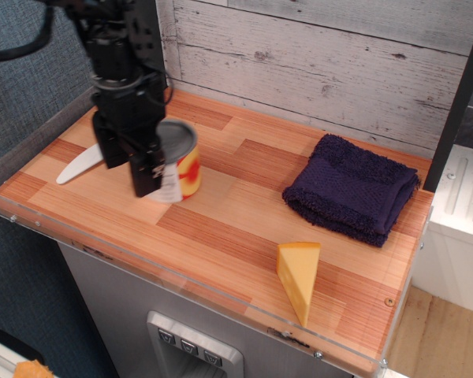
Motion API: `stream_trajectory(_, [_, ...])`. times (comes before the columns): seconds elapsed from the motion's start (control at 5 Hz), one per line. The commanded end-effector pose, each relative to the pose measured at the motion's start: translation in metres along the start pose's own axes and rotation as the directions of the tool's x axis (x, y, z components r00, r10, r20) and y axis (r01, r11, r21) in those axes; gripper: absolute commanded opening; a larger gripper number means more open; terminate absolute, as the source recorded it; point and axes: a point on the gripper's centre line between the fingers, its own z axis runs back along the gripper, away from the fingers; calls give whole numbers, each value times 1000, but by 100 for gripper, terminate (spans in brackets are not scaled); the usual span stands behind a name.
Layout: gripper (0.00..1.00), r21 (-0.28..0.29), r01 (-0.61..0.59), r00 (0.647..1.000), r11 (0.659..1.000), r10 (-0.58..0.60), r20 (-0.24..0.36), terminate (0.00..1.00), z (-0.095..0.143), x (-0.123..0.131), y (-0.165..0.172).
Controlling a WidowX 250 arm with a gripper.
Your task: Move can to the left of purple cloth.
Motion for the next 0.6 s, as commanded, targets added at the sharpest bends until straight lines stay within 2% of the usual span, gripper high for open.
stream_trajectory(0.0, [100,23,25,997,999,-27,77,0,16,50,-4])
stream_trajectory(0.2, [100,-6,49,994,999,-49,95,0,14,73,-12])
stream_trajectory(0.4, [100,-4,58,992,998,-57,109,0,14,91,-17])
